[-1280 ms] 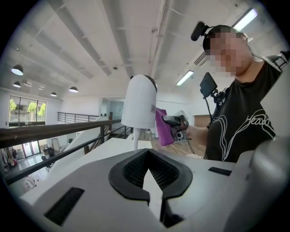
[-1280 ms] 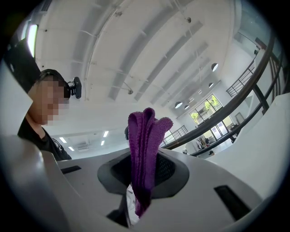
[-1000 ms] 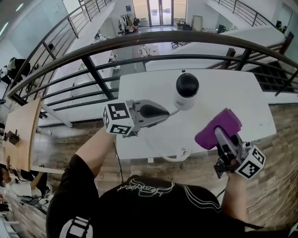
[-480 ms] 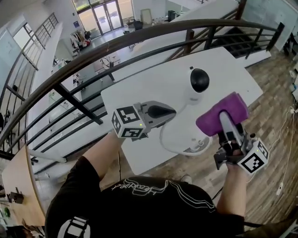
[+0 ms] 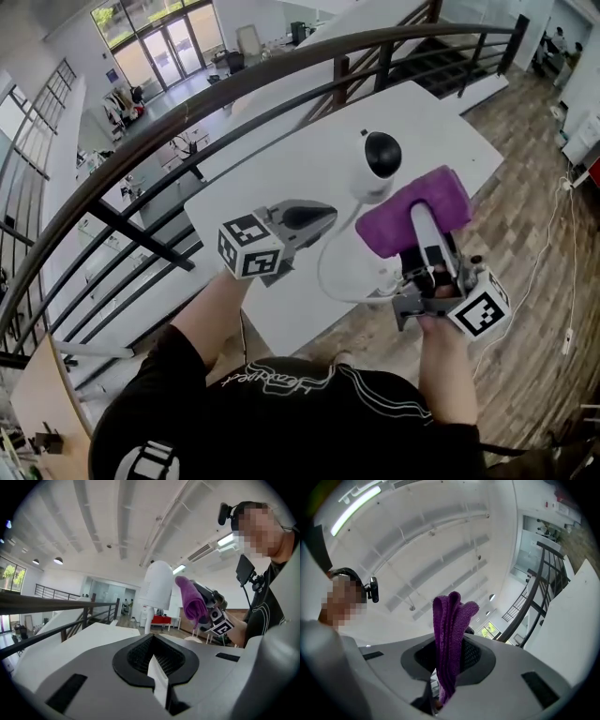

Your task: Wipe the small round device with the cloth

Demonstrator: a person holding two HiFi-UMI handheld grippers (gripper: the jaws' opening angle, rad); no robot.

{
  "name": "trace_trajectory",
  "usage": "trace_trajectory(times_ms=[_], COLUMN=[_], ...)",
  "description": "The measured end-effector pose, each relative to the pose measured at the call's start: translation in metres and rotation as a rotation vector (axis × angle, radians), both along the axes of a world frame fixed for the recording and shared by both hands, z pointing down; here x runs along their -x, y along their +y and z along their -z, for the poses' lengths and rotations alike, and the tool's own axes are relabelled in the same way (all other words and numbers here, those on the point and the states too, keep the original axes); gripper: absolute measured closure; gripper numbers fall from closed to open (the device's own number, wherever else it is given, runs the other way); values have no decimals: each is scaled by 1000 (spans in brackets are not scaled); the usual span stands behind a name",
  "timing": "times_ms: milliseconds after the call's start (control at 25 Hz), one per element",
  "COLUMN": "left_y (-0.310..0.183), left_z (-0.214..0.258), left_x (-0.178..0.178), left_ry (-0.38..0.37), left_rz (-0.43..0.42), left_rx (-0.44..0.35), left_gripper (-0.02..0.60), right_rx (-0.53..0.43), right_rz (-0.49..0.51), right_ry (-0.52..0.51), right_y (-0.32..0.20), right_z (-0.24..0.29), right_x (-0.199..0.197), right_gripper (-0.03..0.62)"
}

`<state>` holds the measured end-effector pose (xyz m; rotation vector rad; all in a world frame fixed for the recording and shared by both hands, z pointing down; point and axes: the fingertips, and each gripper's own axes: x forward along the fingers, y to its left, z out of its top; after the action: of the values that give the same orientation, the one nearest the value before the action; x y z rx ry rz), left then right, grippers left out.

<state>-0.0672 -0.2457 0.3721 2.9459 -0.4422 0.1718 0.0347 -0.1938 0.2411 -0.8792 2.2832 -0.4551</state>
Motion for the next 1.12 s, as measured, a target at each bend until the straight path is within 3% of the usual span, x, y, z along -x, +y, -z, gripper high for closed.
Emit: trace_trajectory(times_ms=[320, 520, 1120], left_y=[-1, -5, -7], left_z=[-1, -7, -5], left_x=[0, 5, 17], left_ry=[7, 7, -9], left_rz=[-41, -83, -146], left_rx=[11, 11, 17], left_gripper=[574, 575, 575], right_rx=[-22, 2, 188], right_rz=[-98, -159, -289], right_ry=[-38, -10, 120], right_y=[-11, -22, -39], right_z=[4, -8, -47], right_x=[10, 16, 25], right_gripper=[533, 533, 533])
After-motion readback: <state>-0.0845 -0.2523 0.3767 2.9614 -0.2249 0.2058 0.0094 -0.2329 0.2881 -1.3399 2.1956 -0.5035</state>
